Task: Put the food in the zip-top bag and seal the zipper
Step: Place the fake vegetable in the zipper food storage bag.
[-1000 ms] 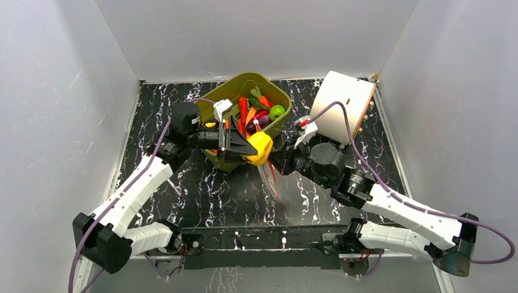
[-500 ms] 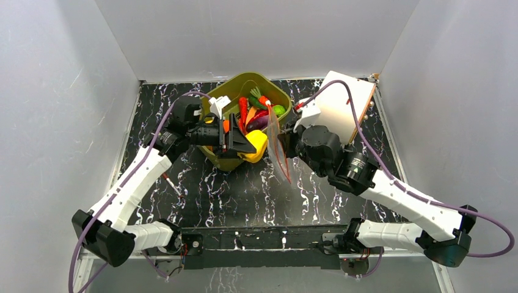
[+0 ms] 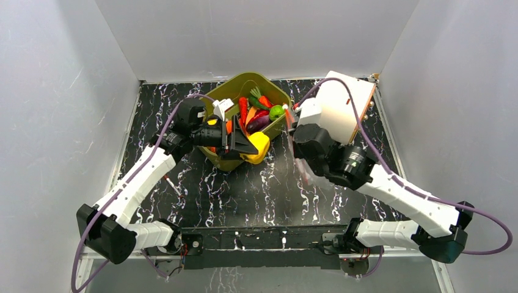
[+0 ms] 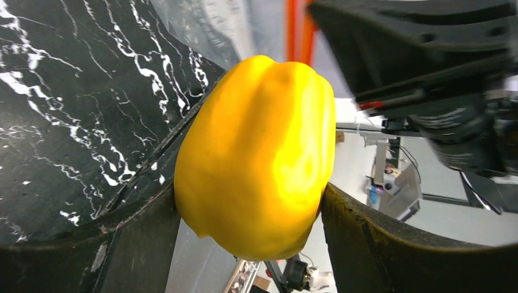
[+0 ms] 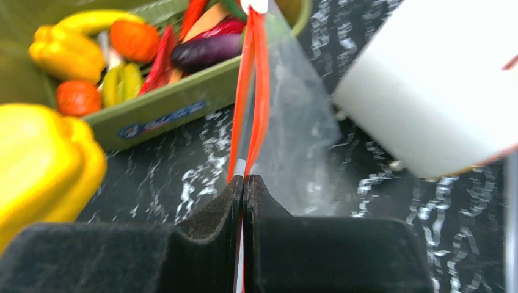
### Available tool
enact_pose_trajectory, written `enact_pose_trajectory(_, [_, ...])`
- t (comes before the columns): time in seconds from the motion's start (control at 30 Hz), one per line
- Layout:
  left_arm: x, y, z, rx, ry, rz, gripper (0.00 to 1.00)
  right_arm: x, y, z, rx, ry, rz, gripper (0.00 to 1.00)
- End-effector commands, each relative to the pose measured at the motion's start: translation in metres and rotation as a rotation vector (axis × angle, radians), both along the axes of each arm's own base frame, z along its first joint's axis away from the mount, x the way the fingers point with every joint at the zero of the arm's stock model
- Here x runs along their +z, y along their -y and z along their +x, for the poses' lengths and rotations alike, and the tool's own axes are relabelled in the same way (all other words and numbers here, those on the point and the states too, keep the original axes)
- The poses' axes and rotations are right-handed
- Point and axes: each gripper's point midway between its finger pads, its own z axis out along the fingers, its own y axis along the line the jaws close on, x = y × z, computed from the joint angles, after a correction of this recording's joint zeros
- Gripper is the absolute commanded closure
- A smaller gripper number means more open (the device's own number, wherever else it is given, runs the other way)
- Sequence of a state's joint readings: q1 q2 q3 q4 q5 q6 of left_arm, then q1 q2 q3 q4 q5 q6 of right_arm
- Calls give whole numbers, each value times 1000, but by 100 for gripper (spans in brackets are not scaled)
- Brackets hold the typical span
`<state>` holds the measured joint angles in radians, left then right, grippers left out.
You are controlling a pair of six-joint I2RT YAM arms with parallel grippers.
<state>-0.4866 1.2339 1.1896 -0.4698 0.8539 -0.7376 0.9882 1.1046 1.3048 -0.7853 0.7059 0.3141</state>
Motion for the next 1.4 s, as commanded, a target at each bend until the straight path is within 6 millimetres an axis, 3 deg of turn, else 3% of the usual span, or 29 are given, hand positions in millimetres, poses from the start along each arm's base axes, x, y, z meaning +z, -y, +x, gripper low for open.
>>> enact_pose_trajectory(0.0, [14, 9, -9, -48, -19, -122, 84, -30, -54, -11, 203, -58, 161, 100])
enact_pose_trajectory(0.1, [0, 7, -7, -40, -27, -72, 84, -50, -73, -15, 247, -90, 239, 100])
enact_pose_trajectory(0.3, [-34, 3, -5, -25, -80, 29, 84, -71, -80, -13, 241, -106, 264, 100])
enact_pose_trajectory(0.67, [-66, 18, -2, -57, -147, 46, 84, -55, -81, -17, 281, -61, 316, 100])
enact_pose_trajectory(0.9, [-89, 16, -1, -60, -173, 126, 84, -43, -86, -19, 331, -22, 338, 100])
enact_pose_trajectory(1.13, [-97, 14, 2, -66, -173, 192, 84, -35, -97, -26, 417, 0, 361, 100])
enact_pose_trajectory(1.27, [-91, 18, 1, -77, -167, 161, 84, -36, -108, -32, 487, -13, 363, 100])
enact_pose_trajectory(1.37, [-83, 19, 0, -69, -162, 144, 72, -37, -120, -41, 558, -30, 385, 100])
